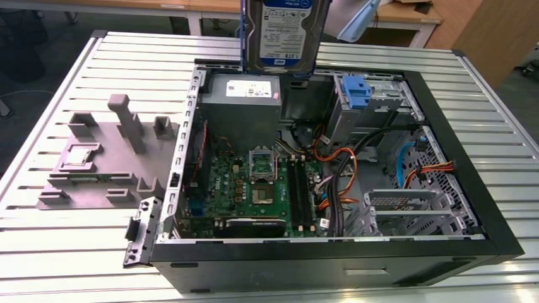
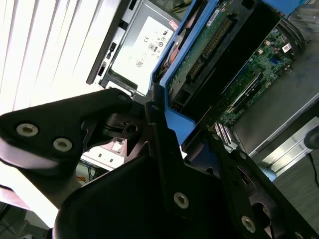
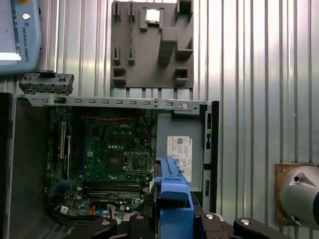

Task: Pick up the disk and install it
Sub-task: 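Pick up the disk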

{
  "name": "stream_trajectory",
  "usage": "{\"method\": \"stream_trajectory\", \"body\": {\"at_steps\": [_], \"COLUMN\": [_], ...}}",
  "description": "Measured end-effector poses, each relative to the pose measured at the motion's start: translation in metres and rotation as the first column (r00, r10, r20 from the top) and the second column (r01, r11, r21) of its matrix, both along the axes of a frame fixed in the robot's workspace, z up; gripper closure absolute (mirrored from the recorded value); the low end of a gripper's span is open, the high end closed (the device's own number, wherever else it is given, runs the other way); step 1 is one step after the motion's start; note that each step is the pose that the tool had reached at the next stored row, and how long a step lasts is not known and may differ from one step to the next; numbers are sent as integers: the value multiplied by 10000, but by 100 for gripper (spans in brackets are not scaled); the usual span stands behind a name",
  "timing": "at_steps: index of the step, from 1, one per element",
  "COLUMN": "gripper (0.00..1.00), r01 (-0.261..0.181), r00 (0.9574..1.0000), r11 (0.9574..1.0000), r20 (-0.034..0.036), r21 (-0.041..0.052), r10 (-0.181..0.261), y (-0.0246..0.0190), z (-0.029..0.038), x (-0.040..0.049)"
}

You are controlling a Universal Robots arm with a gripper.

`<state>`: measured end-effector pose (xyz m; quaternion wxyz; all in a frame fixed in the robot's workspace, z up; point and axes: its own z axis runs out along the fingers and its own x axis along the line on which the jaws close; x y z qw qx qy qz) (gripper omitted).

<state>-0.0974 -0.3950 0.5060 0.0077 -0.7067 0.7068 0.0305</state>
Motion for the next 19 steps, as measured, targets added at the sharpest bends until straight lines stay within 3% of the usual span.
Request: {"method": "stream_trajectory", "body": {"at_steps": [14,19], "gripper": [64,64], "r01": [-1,-1], "r00": [10000,10000], "r11": [10000,10000], "r20": [1,0], "r21": [1,0], "r10": [1,1], "y": [-1,-32], "z": [0,0], "x": [20,20]}}
